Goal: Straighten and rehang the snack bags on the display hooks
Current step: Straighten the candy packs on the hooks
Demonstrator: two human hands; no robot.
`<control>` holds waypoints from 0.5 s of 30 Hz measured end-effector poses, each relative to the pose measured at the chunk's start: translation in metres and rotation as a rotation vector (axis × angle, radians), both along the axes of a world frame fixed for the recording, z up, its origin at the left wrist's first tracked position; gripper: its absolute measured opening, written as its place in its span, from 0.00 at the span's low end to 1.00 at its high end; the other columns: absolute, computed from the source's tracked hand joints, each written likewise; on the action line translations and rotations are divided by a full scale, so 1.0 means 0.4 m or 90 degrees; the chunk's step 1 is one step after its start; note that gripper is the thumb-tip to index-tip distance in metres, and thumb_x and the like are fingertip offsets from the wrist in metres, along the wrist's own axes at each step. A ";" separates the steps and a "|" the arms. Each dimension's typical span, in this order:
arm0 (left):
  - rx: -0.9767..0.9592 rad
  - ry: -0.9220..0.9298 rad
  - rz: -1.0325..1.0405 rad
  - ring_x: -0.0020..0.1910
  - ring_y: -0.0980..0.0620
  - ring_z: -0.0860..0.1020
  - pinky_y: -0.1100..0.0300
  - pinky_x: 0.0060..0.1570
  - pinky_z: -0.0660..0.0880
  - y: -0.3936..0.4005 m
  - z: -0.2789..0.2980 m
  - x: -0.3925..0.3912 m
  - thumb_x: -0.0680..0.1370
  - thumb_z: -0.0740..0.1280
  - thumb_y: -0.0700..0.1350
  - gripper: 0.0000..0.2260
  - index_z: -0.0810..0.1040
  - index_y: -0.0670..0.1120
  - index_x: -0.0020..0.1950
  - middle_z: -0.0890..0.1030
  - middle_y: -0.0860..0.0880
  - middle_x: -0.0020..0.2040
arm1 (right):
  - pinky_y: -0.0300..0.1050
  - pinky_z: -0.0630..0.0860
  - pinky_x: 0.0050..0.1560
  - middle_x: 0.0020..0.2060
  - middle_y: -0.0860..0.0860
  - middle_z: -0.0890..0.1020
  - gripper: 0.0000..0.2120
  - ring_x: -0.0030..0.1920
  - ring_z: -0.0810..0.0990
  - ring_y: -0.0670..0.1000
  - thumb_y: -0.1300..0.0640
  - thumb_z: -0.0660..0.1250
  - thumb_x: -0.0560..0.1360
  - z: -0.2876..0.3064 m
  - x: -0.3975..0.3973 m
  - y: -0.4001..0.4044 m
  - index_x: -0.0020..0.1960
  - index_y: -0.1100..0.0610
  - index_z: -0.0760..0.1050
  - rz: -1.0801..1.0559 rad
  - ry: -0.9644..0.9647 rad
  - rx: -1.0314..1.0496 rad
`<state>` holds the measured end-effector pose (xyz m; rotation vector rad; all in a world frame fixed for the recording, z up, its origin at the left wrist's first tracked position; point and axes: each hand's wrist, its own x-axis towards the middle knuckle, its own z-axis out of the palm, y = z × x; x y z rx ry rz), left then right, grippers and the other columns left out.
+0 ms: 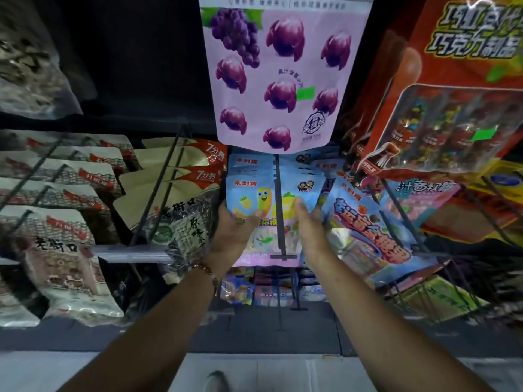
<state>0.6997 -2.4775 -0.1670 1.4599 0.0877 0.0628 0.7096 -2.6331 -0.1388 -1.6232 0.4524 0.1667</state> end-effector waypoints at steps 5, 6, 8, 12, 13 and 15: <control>0.043 -0.021 -0.026 0.67 0.40 0.74 0.42 0.65 0.71 0.002 -0.011 -0.069 0.79 0.68 0.35 0.23 0.65 0.40 0.72 0.75 0.39 0.68 | 0.43 0.75 0.48 0.63 0.53 0.70 0.38 0.62 0.73 0.55 0.36 0.70 0.71 -0.034 -0.043 0.001 0.71 0.52 0.58 0.035 0.014 -0.052; 0.057 0.003 -0.018 0.67 0.43 0.74 0.42 0.65 0.71 0.003 -0.027 -0.081 0.79 0.68 0.39 0.22 0.66 0.42 0.72 0.76 0.43 0.67 | 0.51 0.74 0.57 0.67 0.54 0.69 0.45 0.66 0.71 0.56 0.33 0.70 0.68 -0.038 -0.045 -0.002 0.75 0.51 0.55 0.033 0.025 -0.055; 0.105 0.042 -0.002 0.62 0.51 0.78 0.46 0.62 0.73 0.008 -0.040 -0.100 0.79 0.70 0.48 0.18 0.71 0.49 0.67 0.81 0.50 0.61 | 0.54 0.68 0.65 0.73 0.54 0.64 0.51 0.71 0.67 0.57 0.33 0.69 0.69 -0.034 -0.055 -0.003 0.79 0.53 0.46 0.032 0.038 -0.045; 0.194 0.102 0.047 0.40 0.70 0.77 0.74 0.40 0.71 0.013 -0.026 -0.128 0.79 0.69 0.45 0.11 0.70 0.48 0.58 0.78 0.54 0.44 | 0.52 0.71 0.63 0.73 0.55 0.65 0.45 0.70 0.69 0.56 0.41 0.69 0.74 -0.038 -0.093 -0.006 0.79 0.53 0.47 0.031 0.045 -0.031; 0.240 0.113 0.042 0.43 0.69 0.78 0.73 0.41 0.71 0.015 -0.022 -0.138 0.79 0.68 0.46 0.13 0.69 0.49 0.60 0.78 0.54 0.47 | 0.50 0.73 0.57 0.69 0.55 0.69 0.41 0.66 0.71 0.55 0.42 0.69 0.74 -0.039 -0.104 -0.007 0.78 0.55 0.54 0.043 0.071 -0.047; 0.295 0.144 0.014 0.47 0.58 0.78 0.62 0.45 0.73 0.018 -0.030 -0.148 0.79 0.66 0.51 0.18 0.67 0.49 0.67 0.78 0.53 0.54 | 0.45 0.68 0.44 0.58 0.54 0.70 0.31 0.55 0.71 0.53 0.43 0.69 0.74 -0.040 -0.124 -0.009 0.69 0.59 0.64 0.086 0.115 -0.090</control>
